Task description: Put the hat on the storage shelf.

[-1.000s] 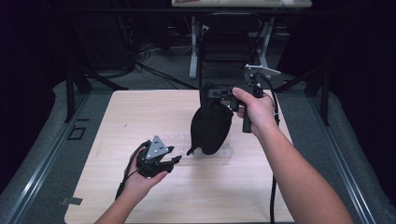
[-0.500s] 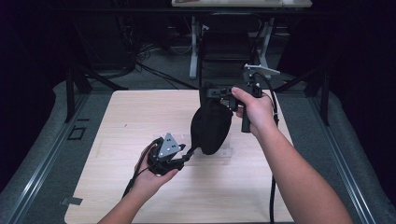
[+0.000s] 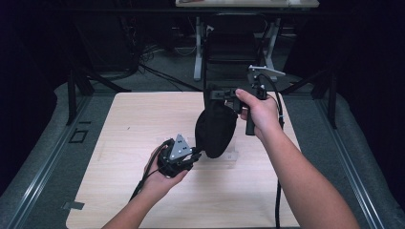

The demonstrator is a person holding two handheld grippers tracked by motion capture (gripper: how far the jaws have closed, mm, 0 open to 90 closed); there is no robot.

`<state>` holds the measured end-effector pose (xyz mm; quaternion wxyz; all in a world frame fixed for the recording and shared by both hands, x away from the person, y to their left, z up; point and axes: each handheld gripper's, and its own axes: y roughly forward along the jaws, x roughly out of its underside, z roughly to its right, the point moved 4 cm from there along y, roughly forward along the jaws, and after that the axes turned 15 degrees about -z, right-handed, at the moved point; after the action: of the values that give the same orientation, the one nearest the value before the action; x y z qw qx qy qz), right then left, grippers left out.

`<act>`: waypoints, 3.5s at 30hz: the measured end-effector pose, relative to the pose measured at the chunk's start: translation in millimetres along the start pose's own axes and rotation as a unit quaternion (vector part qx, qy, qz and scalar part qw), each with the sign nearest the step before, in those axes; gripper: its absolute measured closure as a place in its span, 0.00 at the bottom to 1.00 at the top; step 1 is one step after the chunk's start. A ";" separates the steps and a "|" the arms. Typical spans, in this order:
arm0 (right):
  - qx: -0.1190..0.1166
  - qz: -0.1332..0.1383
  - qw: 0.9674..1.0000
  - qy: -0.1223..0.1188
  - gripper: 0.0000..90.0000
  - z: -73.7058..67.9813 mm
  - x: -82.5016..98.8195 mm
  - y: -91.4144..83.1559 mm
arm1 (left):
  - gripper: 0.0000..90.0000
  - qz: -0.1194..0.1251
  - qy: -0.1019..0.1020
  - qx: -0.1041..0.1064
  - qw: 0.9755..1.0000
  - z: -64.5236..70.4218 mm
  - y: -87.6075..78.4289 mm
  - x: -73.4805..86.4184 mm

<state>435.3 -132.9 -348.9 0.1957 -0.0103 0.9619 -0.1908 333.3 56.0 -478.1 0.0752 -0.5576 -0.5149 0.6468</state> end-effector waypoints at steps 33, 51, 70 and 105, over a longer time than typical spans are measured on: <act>0.007 0.002 1.000 -0.028 0.82 -14.0 5.6 -19.2 | 0.94 -0.003 0.006 -0.027 1.000 -6.1 -5.9 4.7; 0.026 -0.026 0.999 -0.037 0.81 -8.1 9.0 -34.1 | 0.94 -0.013 -0.001 -0.034 0.999 -13.5 -7.7 23.2; 0.040 0.013 0.999 -0.022 0.80 1.0 9.6 -40.2 | 0.91 -0.046 -0.038 -0.030 0.998 -26.3 7.5 62.0; 0.144 -0.005 0.988 -0.045 0.74 15.1 26.1 -56.9 | 0.49 -0.041 -0.088 -0.054 0.994 -50.1 -8.9 111.0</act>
<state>413.8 -193.5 -350.3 0.2368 0.0046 0.9144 -0.3282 328.4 163.8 -535.2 0.0259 -0.4797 -0.5761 0.6613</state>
